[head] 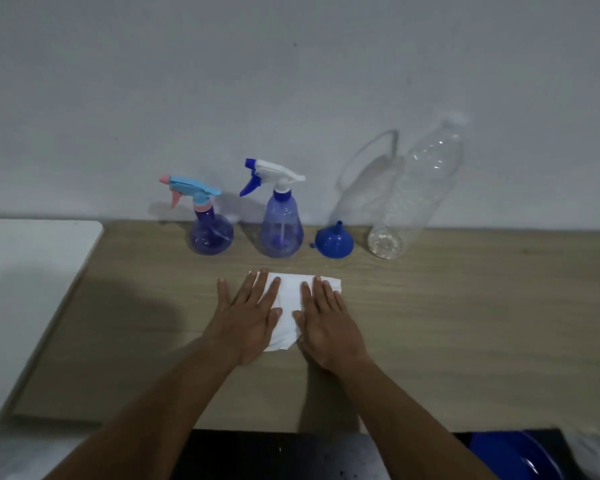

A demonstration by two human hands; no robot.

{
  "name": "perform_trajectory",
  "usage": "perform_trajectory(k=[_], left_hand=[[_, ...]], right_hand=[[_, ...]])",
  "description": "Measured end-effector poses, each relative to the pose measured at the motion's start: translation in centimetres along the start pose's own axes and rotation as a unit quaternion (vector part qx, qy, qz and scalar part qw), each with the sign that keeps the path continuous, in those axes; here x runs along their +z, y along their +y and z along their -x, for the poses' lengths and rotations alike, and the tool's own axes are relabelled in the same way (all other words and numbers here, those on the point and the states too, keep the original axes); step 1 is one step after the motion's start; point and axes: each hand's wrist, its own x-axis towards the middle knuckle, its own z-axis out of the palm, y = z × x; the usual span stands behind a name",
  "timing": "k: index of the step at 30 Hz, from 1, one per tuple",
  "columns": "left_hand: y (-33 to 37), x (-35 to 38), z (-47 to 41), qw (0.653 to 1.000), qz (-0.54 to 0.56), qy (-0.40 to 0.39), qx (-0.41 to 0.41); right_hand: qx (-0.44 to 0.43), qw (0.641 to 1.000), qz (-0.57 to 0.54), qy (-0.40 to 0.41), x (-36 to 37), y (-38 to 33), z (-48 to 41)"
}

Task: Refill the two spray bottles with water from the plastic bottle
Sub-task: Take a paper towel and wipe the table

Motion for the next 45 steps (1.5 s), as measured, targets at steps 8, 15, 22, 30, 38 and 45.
perform_trajectory(k=[8, 15, 22, 30, 38, 45], left_hand=[[12.8, -1.2, -5.8, 1.000, 0.008, -0.013, 0.024], [19.6, -1.1, -8.9, 0.999, 0.011, -0.002, 0.047], [23.2, -0.8, -7.6, 0.998, 0.031, -0.025, 0.049], [21.5, -1.1, -1.7, 0.996, 0.020, -0.064, 0.057], [13.5, -1.5, 2.2, 0.994, -0.019, -0.071, 0.081], [14.7, -3.5, 0.6, 0.993, -0.029, -0.037, 0.113]], right_hand=[[0.012, 0.999, 0.031, -0.030, -3.8, 13.1, 3.1], [0.043, 0.998, 0.031, -0.033, -5.4, 19.8, 5.4], [0.072, 0.996, 0.023, -0.042, -5.7, 21.4, 9.1], [0.108, 0.992, 0.001, -0.061, -4.3, 15.7, 13.4], [0.188, 0.982, 0.015, -0.030, -1.8, 9.2, 11.8], [0.211, 0.972, 0.033, -0.096, -0.9, 5.7, 11.2]])
